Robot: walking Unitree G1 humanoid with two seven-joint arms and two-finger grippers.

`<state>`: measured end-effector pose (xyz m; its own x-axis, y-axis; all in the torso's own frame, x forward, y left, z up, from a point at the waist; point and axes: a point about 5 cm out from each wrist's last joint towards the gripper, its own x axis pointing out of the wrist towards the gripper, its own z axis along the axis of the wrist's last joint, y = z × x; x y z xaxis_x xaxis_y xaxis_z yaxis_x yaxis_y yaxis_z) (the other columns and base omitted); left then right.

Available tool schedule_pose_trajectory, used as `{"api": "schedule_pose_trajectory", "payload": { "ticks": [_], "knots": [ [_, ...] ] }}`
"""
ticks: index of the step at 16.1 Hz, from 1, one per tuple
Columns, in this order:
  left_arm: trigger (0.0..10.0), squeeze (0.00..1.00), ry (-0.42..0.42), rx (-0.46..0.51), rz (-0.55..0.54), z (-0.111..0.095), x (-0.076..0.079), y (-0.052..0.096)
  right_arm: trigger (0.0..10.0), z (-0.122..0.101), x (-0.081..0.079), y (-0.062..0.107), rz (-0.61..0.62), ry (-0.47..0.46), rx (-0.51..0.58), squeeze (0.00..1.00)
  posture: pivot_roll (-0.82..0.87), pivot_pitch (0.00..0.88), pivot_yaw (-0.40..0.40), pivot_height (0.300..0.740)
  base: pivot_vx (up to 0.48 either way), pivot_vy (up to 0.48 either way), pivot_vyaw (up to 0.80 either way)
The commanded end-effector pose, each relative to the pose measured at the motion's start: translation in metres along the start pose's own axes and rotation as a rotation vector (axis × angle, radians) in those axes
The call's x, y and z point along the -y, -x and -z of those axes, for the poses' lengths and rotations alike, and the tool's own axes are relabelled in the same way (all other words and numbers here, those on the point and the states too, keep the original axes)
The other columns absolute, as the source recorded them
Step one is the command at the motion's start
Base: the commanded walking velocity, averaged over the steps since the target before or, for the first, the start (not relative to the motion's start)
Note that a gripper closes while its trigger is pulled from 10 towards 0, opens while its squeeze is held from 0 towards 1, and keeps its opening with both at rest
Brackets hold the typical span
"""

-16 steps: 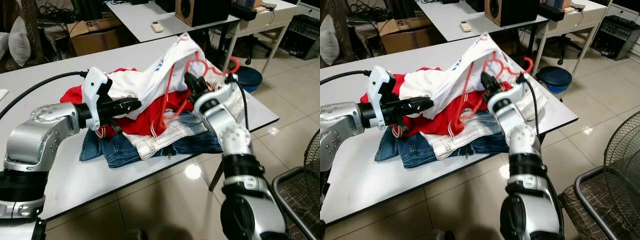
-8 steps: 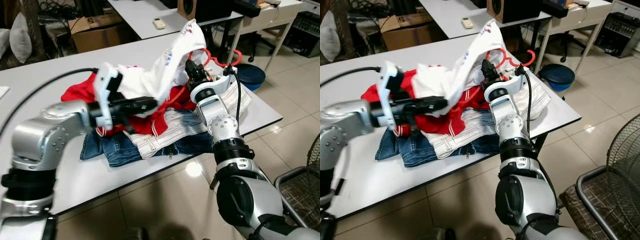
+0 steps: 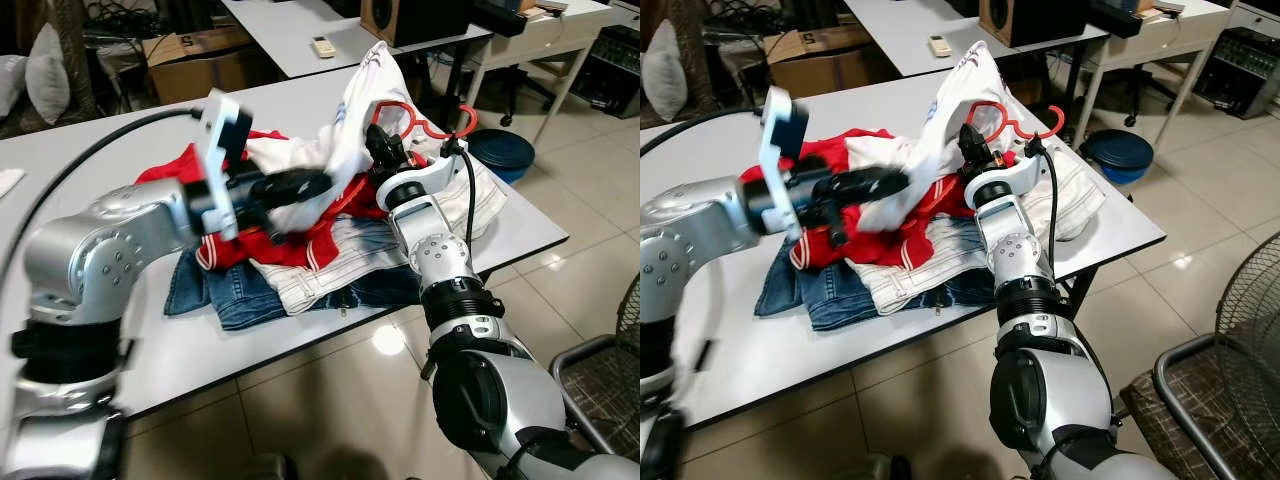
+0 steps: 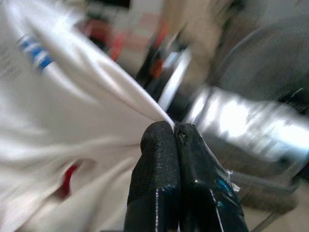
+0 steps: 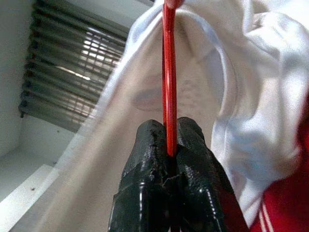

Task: Hang hanger

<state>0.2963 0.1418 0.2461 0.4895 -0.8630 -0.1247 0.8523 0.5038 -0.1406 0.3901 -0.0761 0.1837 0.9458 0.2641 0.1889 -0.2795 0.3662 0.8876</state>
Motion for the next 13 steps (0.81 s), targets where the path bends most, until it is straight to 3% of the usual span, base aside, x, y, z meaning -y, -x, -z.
{"api": "schedule_pose_trajectory", "payload": {
  "ticks": [1, 4, 6, 7, 9, 13],
  "knots": [
    [0.0, 0.00, -0.021, -0.026, -0.015, 0.004, -0.002, 0.000, 10.0, 0.018, -0.027, -0.008, -0.085, -0.044, -0.027, 0.00, 0.14, 0.026, 0.063, 0.740, 0.000, 0.000, 0.00],
    [0.0, 0.00, -0.021, -0.026, -0.015, 0.004, -0.002, 0.000, 10.0, 0.018, -0.027, -0.008, -0.085, -0.044, -0.027, 0.00, 0.14, 0.026, 0.063, 0.740, 0.000, 0.000, 0.00],
    [0.0, 0.00, 0.002, -0.031, -0.026, 0.007, -0.003, 0.009, 10.0, 0.006, -0.019, -0.007, -0.070, -0.016, -0.017, 0.00, 0.14, 0.035, 0.055, 0.740, 0.000, 0.000, 0.00],
    [0.0, 0.00, 0.054, -0.002, 0.042, 0.006, 0.008, 0.005, 10.0, 0.004, -0.019, -0.012, -0.057, -0.008, -0.012, 0.00, 0.15, 0.037, 0.051, 0.740, 0.000, 0.000, 0.00],
    [0.0, 0.00, 0.068, -0.004, 0.101, 0.009, 0.017, -0.001, 10.0, 0.004, -0.023, -0.016, -0.057, -0.014, -0.009, 0.00, 0.15, 0.034, 0.052, 0.740, 0.000, 0.000, 0.00],
    [0.0, 0.00, 0.072, -0.001, 0.087, 0.009, 0.015, 0.004, 10.0, -0.002, -0.022, -0.020, -0.033, -0.041, 0.011, 0.00, 0.16, 0.031, 0.049, 0.740, 0.000, 0.000, 0.00]
  ]
}}
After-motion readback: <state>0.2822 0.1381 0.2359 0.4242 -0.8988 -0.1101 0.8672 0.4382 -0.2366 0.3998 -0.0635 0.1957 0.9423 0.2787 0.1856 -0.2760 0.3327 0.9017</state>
